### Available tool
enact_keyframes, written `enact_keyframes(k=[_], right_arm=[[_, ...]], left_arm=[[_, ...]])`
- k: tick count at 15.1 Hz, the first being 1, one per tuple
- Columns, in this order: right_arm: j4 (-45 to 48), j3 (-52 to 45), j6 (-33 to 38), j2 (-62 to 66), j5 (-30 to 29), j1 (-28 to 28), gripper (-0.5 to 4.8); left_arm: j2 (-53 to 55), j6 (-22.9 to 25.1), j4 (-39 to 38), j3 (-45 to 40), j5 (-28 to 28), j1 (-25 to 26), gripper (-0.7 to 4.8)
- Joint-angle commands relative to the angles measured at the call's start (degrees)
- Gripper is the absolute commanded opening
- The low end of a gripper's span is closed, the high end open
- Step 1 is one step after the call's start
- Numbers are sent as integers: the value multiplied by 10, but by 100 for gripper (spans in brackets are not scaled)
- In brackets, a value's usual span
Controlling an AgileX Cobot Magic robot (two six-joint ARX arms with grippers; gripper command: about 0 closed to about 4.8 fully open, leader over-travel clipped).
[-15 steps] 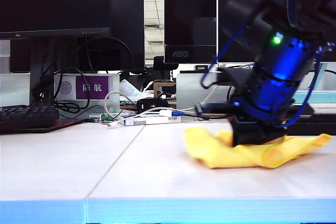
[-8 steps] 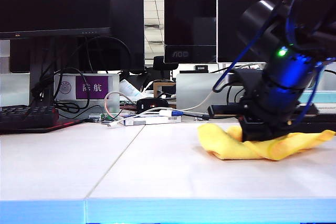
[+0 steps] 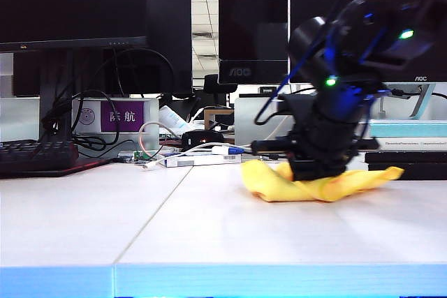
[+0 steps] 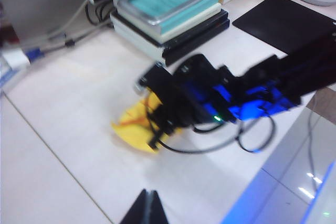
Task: Wipe the table from back to front using the rag.
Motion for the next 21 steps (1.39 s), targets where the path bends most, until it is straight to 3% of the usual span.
enact_keyframes(k=[1, 3, 21], right_arm=[[-11, 46, -24, 28, -6, -2, -6], [-11, 75, -27, 44, -8, -4, -6], [-20, 290, -48, 214, -18, -75, -6]], left_arm=[[0, -31, -23, 4, -4, 0, -5], [0, -46, -33, 4, -16, 0, -6], [0, -42, -32, 4, -12, -1, -6]])
